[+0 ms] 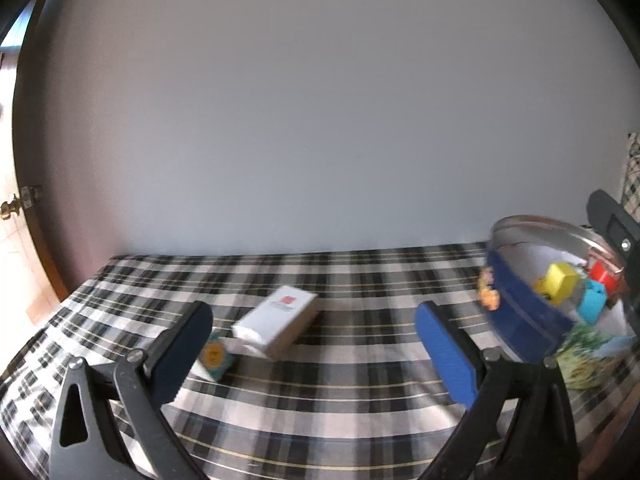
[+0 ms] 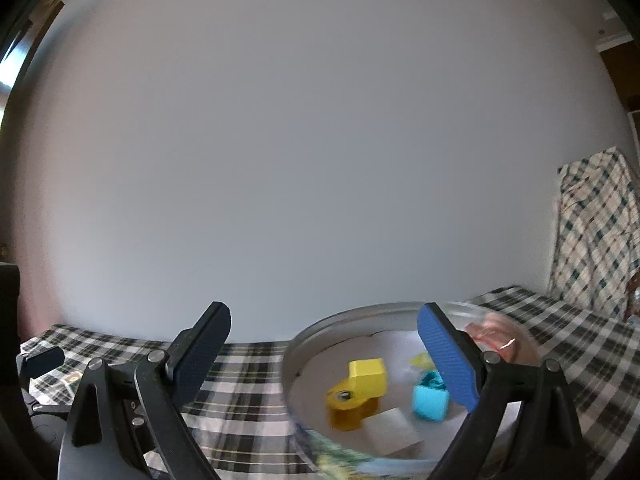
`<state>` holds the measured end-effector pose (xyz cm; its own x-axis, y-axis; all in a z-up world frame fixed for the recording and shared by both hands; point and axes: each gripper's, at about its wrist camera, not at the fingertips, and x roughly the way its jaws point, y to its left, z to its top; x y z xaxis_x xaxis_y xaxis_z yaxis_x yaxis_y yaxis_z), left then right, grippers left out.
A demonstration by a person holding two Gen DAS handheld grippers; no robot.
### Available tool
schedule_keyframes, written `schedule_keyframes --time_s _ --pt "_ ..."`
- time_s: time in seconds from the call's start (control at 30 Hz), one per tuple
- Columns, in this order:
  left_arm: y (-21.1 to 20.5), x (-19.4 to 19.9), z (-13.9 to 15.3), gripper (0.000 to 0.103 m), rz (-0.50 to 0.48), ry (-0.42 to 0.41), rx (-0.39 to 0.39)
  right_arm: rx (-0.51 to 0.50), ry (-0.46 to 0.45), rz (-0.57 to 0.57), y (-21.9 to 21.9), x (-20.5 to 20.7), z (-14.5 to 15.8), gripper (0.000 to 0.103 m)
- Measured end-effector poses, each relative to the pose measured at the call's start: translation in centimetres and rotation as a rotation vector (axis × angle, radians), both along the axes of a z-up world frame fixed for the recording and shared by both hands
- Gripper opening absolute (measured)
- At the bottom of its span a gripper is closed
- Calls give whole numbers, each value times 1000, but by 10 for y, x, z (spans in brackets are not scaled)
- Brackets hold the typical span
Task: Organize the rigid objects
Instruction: 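Withdraw both grippers from the tin toward the white brick and white box, then close left gripper on the white hollow brick while right gripper approaches the white box, then close right gripper on the white Oriental Club box while left gripper holds the brick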
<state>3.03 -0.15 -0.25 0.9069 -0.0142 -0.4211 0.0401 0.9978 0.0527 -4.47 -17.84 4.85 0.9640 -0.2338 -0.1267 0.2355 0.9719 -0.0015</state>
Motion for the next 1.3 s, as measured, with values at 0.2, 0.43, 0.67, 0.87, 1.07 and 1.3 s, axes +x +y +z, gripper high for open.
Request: schedule_keyframes --time_s 0.2,0.43,0.67,0.87,1.07,1.3 --pt "43 12 -5 102 54 39 -6 6 39 58 26 16 -5 96" --pt "89 44 -18 100 83 175 -49 23 134 110 47 43 -17 96" --pt "110 72 -37 82 39 323 -117 14 194 164 72 60 -24 96" --pt "134 90 -59 54 10 460 -271 23 225 187 94 68 -28 96" --pt "136 86 -59 30 15 456 -302 65 287 201 107 88 -34 96" --pt "146 86 -56 30 104 434 -257 155 412 224 125 123 -49 96"
